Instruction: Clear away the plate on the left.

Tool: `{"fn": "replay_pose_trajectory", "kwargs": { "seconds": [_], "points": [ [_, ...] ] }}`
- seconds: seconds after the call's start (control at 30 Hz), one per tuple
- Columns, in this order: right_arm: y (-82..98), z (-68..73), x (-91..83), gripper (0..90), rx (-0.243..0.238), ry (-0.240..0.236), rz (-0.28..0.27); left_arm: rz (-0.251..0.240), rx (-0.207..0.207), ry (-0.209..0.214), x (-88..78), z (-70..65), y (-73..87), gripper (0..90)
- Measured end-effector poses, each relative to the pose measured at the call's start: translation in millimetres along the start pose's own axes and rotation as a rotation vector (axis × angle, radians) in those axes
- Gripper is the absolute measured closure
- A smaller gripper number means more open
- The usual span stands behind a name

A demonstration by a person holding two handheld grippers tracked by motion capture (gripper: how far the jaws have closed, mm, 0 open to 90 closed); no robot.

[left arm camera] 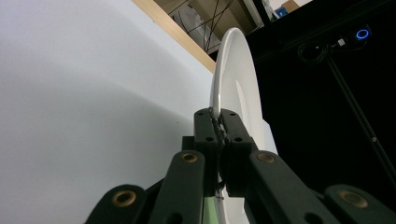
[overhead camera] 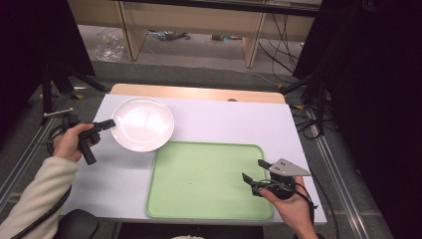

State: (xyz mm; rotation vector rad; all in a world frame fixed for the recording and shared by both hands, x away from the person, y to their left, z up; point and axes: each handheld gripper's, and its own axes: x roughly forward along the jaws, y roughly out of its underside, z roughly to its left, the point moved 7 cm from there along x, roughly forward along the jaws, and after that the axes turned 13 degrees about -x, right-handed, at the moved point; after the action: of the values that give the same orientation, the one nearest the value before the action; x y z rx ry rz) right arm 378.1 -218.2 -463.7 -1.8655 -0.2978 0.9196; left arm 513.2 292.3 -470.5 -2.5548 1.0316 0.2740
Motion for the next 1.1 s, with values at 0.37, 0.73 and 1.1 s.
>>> {"fn": "replay_pose_trajectory", "kwargs": {
  "seconds": [0.37,0.73,1.1],
  "points": [
    [-0.1,0.2,0.3,26.8,0.000,-0.002,0.000,0.015,0.007,0.008,3.6,-5.3,5.9,86.6],
    [0.3,1.6,0.2,26.8,0.011,-0.010,0.007,0.035,0.013,0.019,7.2,-11.1,12.4,86.7],
    [-0.3,0.2,-0.1,26.8,0.000,-0.001,-0.001,0.050,0.015,0.028,10.1,-15.4,17.6,86.6]
  ]
}}
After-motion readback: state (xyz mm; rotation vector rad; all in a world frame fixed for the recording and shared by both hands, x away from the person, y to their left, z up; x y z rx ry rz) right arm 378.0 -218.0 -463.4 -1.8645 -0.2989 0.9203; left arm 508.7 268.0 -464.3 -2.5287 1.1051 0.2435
